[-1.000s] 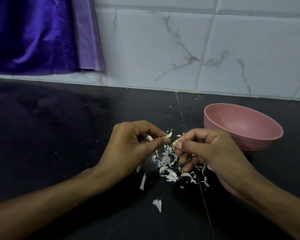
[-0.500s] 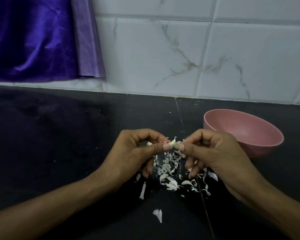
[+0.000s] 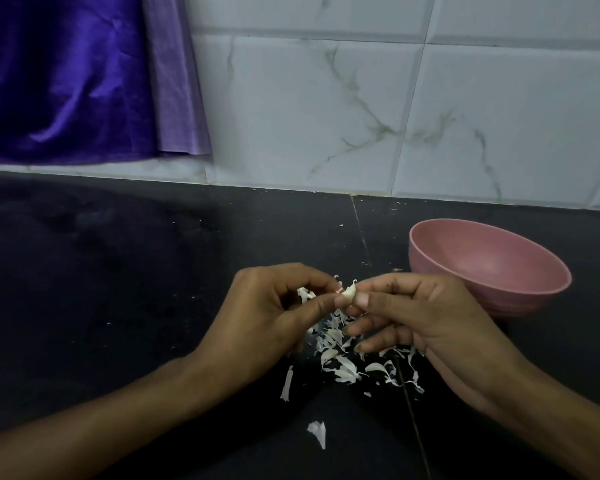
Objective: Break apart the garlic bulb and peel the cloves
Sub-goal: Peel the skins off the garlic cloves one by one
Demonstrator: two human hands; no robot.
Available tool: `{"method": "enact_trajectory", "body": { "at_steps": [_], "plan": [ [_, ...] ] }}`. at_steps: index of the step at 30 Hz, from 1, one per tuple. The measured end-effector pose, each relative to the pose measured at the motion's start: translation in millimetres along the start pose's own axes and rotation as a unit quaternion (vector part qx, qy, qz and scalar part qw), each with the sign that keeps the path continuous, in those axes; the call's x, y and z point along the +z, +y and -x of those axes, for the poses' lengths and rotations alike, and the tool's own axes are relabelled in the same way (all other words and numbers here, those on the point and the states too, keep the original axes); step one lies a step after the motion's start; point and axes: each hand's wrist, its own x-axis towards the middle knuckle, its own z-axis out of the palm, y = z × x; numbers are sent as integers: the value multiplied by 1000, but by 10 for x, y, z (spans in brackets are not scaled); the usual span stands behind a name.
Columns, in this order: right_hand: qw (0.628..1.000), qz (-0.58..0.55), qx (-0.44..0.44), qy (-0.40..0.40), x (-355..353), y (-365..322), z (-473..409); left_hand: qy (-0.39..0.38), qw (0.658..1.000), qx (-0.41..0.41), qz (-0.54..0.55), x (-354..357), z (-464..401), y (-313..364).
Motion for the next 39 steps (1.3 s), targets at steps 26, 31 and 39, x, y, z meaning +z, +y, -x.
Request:
{"method": "enact_trajectory", "body": {
  "at_steps": [26, 31, 39],
  "plan": [
    [999, 8, -38, 20, 26, 15, 29, 21, 992, 67, -106, 15, 1, -50],
    [999, 20, -43, 18, 21, 42, 19, 18, 992, 72, -106, 24, -5, -79],
    [994, 54, -80, 42, 74, 100, 2, 22, 986, 86, -139, 40, -14, -90]
  ]
}}
